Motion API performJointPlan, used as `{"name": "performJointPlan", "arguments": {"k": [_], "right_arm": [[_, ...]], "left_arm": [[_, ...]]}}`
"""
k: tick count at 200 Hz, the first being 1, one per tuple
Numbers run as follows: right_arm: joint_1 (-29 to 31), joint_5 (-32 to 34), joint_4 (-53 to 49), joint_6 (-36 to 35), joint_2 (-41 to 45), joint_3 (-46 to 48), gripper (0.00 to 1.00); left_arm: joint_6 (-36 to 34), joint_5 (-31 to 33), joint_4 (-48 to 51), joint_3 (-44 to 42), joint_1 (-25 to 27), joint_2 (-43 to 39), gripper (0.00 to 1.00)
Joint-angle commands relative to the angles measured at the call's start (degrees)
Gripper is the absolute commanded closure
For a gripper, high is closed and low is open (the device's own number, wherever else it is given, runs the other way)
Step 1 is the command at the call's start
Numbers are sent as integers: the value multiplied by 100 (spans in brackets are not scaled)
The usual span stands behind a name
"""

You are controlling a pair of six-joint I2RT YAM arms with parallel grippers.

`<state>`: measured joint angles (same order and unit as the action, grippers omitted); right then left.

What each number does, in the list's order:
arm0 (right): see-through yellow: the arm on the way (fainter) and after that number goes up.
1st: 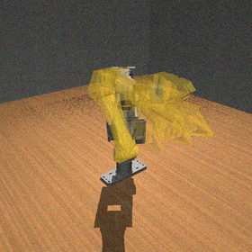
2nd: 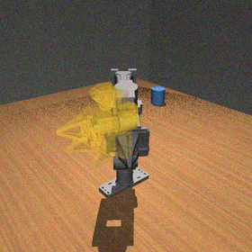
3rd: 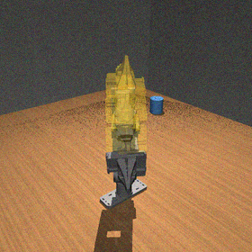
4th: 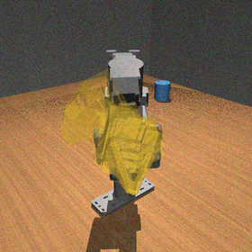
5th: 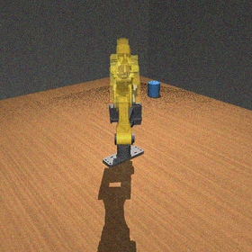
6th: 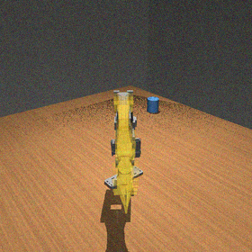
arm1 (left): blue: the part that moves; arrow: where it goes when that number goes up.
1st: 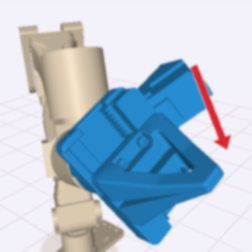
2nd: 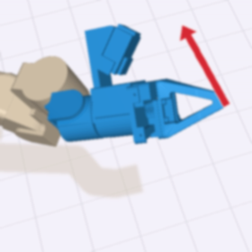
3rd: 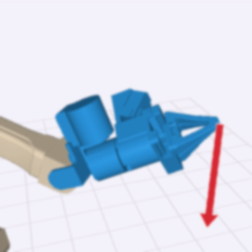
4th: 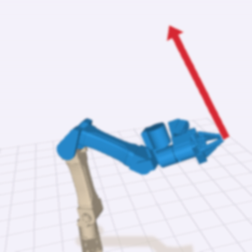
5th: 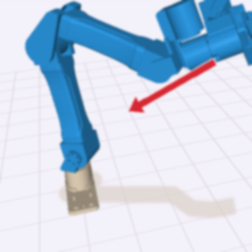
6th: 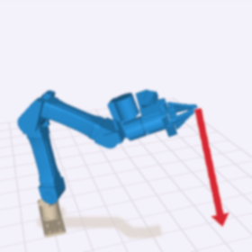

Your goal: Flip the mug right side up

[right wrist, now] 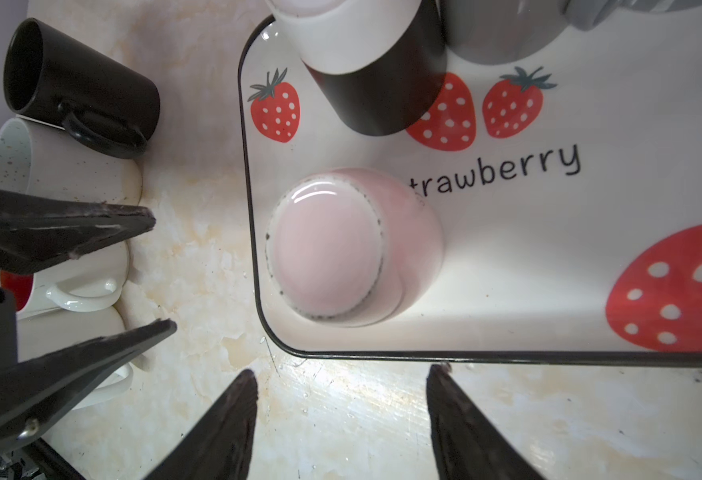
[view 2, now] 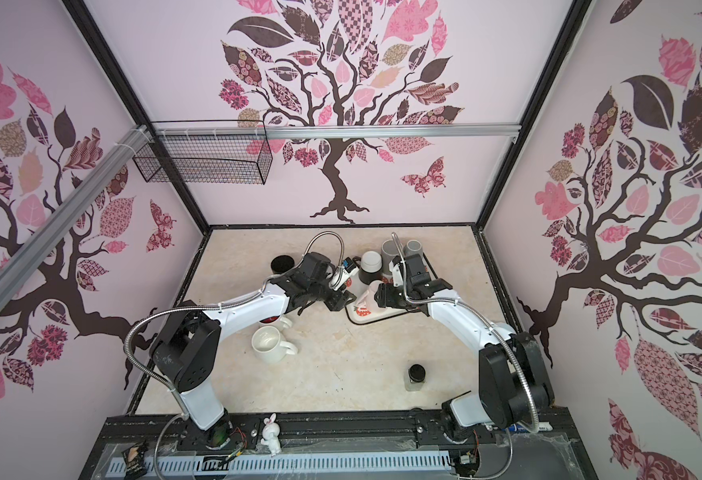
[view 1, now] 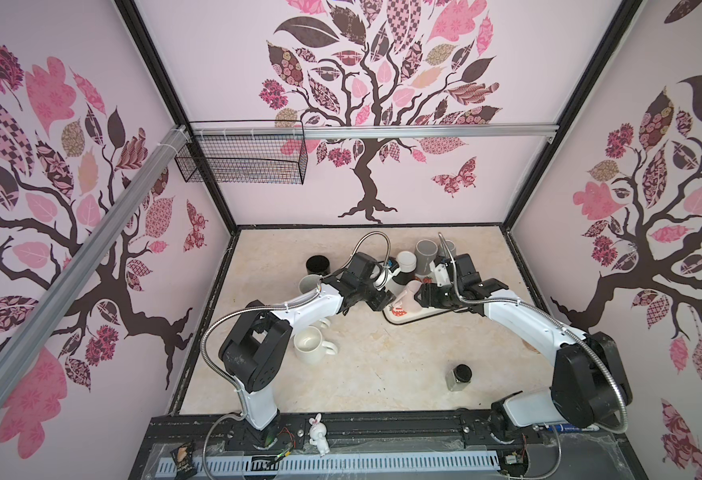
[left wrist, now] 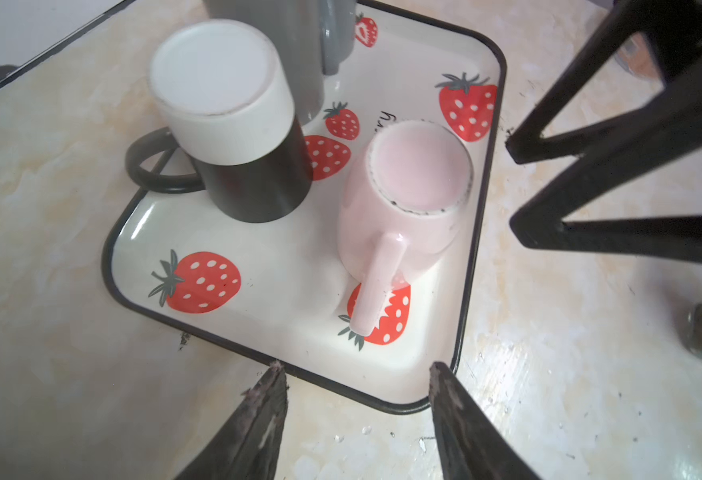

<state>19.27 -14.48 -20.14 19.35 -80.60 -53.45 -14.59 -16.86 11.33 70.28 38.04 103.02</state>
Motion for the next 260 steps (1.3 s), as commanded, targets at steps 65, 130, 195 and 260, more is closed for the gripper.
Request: {"name": "performJointPlan", "arguments": {"k": [65,130,195,260], "right_arm": [[-45,-222,801,267,877,905,33],[-47,-145,919,266,1035,1119,33],[-52,-191,969,296,1165,1283,34],[-64,-196,1409,701,1653,1698,34]], "left_arm": [[-1351,-395,1019,1625,71,1257,45],[-1478,-340,1100,2119,106,1725,47],[-1431,-333,1314,2493,133,1948,73],[-634,-265,511,2052,142,1452,100]]}}
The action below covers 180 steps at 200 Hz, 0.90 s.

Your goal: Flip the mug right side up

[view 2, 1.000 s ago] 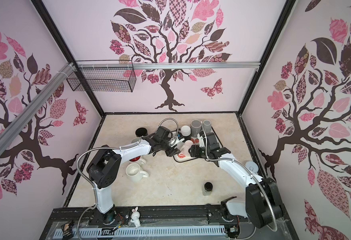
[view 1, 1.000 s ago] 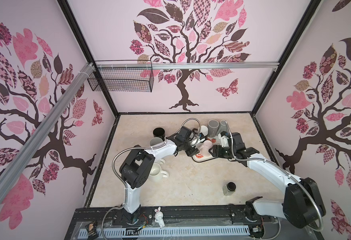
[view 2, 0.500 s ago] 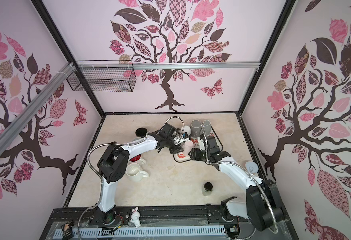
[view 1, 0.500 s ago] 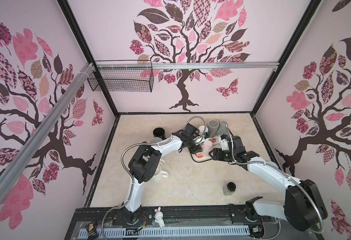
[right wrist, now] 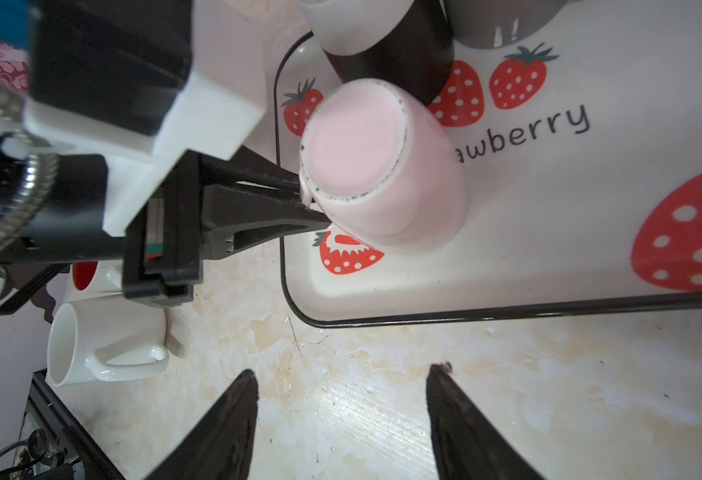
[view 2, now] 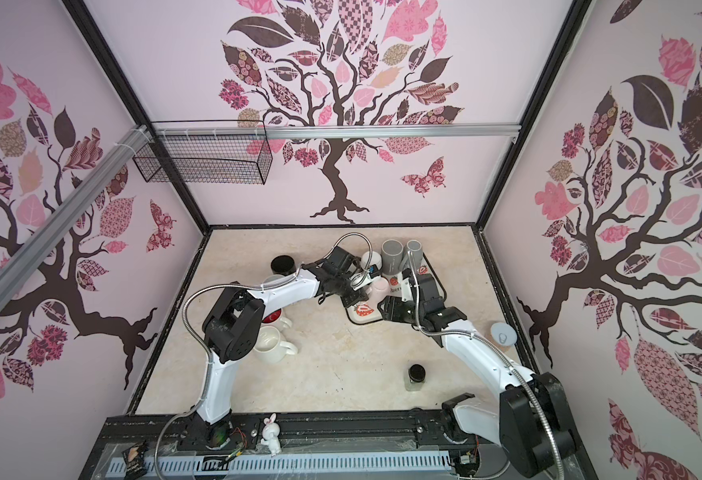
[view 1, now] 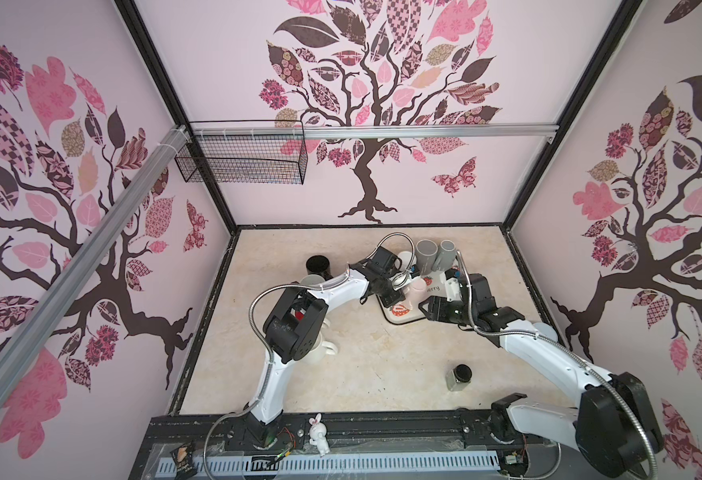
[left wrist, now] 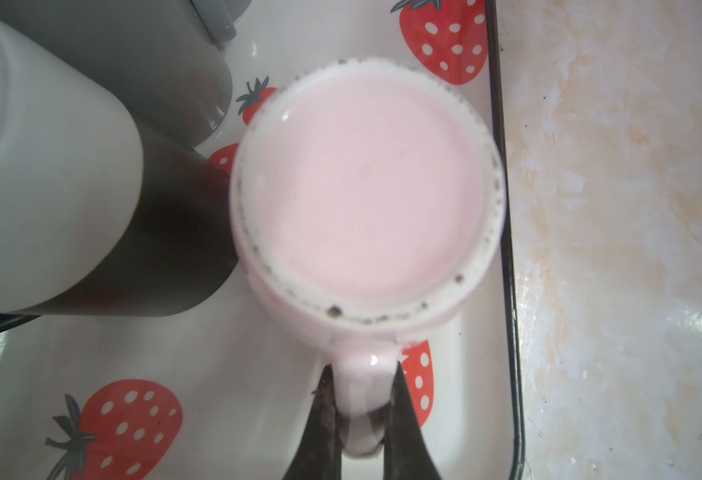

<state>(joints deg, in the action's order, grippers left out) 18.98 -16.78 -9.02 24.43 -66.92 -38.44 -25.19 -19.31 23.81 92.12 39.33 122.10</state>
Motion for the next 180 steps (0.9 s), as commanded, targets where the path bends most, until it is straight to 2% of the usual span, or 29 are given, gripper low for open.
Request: {"name": "performJointPlan", "arguments": {"k": [1,51,74,101,152,180], "right_arm": [[-40,34,309,203,293,205,34],[-151,-256,1035,910,663,551,35],[-170,-472,1550,1397,843,763,35],[-178,-660,2192,1899,930,1088,37],[-237,-522,1733,1497,840,911,37],[-460,-780,1610,1560,538,695,35]], "left_arm": [[440,-16,-750,-154,13,-467,100],[1408,-268,-2165,-1114,-15,-1163,100],[1963,-492,-2651,-1215,-61,-1272,100],[2246,-614,-2872,-1184,-64,-1281,100],[2395,-793,-2777,-1194,-57,-1220,100],[2456,-846,-2896,-1419,-48,-1274,100]]}}
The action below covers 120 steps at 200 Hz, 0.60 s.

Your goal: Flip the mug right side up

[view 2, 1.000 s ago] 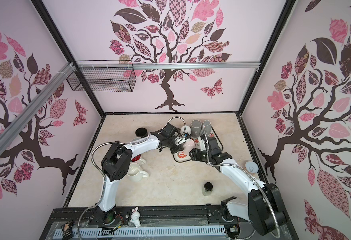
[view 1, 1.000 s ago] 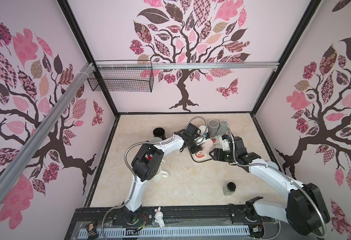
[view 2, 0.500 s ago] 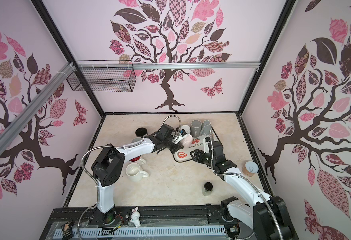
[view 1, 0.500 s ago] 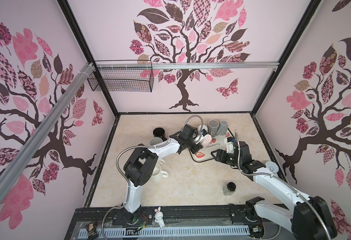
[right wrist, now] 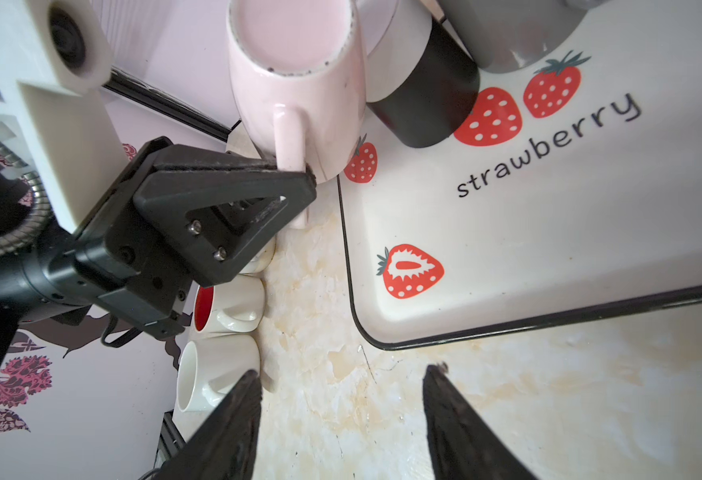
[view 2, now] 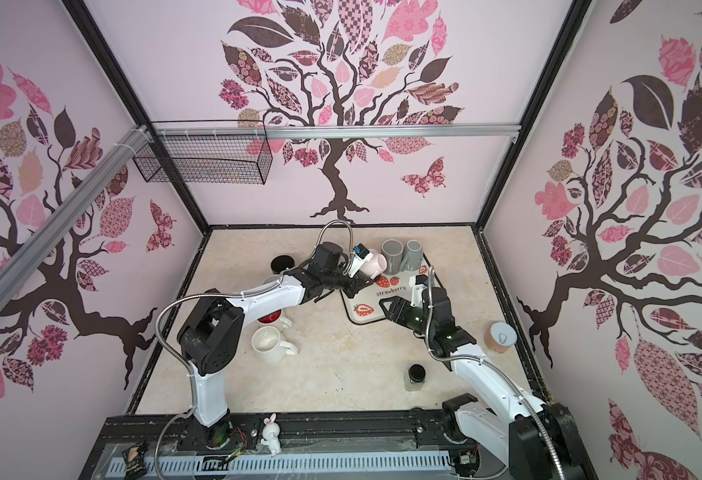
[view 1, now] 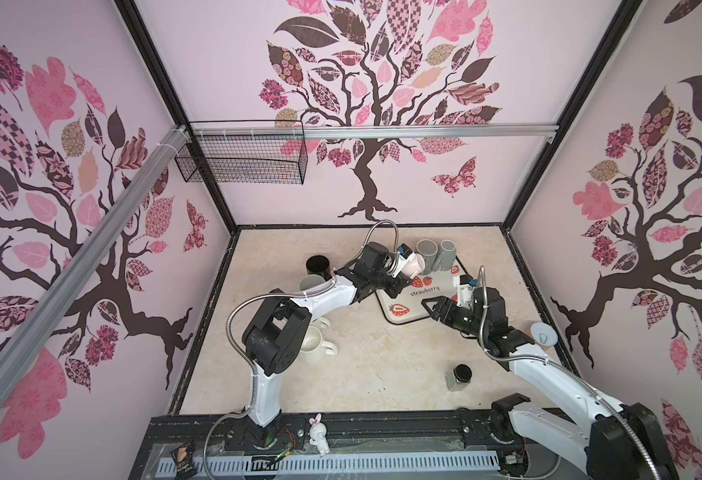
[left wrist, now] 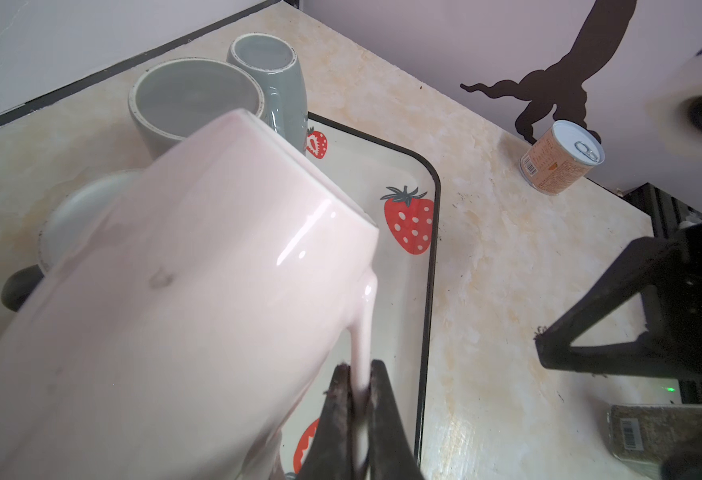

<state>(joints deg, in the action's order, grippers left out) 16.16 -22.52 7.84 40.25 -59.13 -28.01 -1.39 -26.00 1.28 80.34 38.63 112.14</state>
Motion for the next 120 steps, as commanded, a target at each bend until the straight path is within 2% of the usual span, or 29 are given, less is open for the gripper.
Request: {"name": "performJointPlan", "arguments": {"k": [1,43,82,120], "right_arm": [[-181,-225,-74,-20,-248,-355,35],[-192,-511,-146,50,-1036,-850,33],[-192,483,-1658,-1048,-1358,-1965,30],[-219,1270,-2146,-1613,-1531,-2371,27]], "left_arm": [[85,-177,-644,-252,26,-279,100],[386,-320,-1163,-618,103,-160,100],[1079,-977,-2346,-871,101,181,100],[2027,-1660,-3539,-680,105,779,100]]}}
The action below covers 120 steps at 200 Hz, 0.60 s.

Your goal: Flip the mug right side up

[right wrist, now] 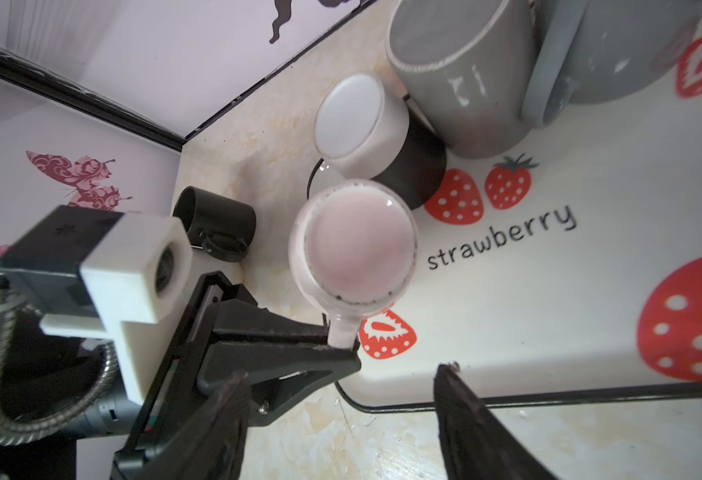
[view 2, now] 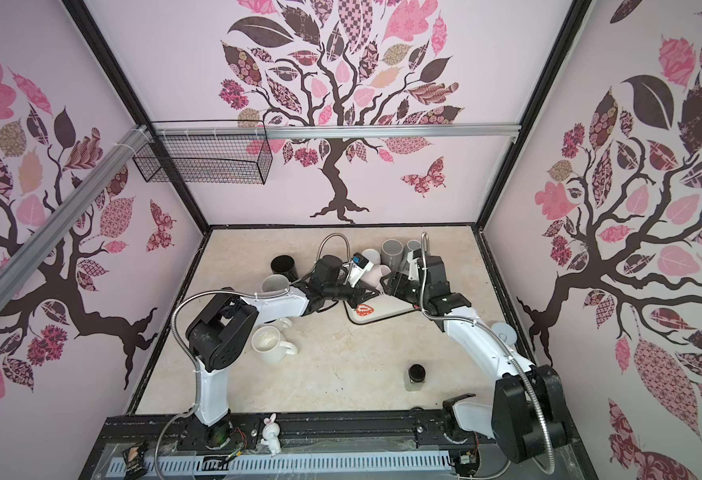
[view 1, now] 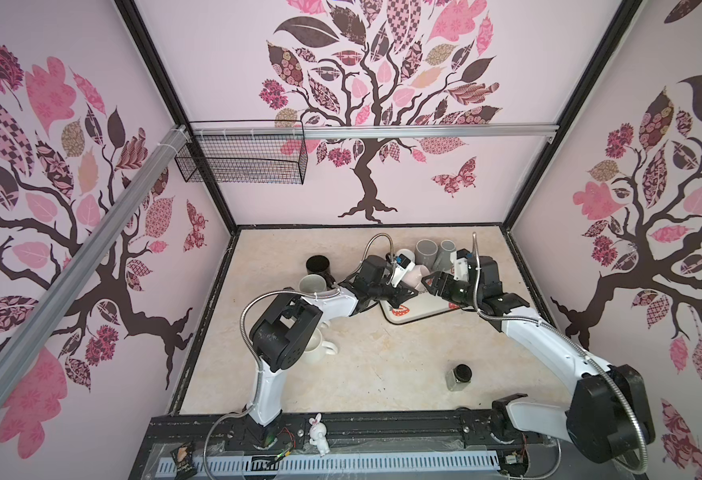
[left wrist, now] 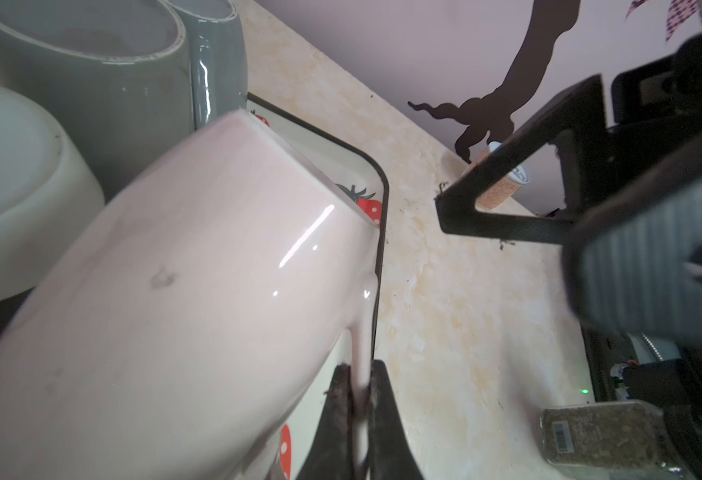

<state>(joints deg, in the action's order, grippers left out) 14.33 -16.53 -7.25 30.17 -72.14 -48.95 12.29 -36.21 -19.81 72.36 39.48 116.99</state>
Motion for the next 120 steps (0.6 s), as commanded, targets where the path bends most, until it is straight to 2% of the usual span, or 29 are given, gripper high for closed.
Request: {"name": "performJointPlan", "arguments": {"k": [1,26,57,69,115,120], "right_arm": [[-35,687,-651,-620,-239,-289,27],[-59,1005,-809,-879,-612,-563,27],[-61,959,-644,-1008,-1029,-741,46],[-62,929,-515,-1018,-1140,-741,50],[-6,753,-489,-1264,-1618,-972,51],[14,751,-512,-1309,-1663,-984,51]], "left_arm": [[668,-641,-1442,124,18,305,100],[918,-703,-1684,273,27,565,100],[1146,-704,-1561,472,11,872,100],[1243,-695,-1640,459,-1,964,100],[1355,-474,-1776,166,-60,1000,100],[1344,-431,-1772,120,-70,977,97]]}}
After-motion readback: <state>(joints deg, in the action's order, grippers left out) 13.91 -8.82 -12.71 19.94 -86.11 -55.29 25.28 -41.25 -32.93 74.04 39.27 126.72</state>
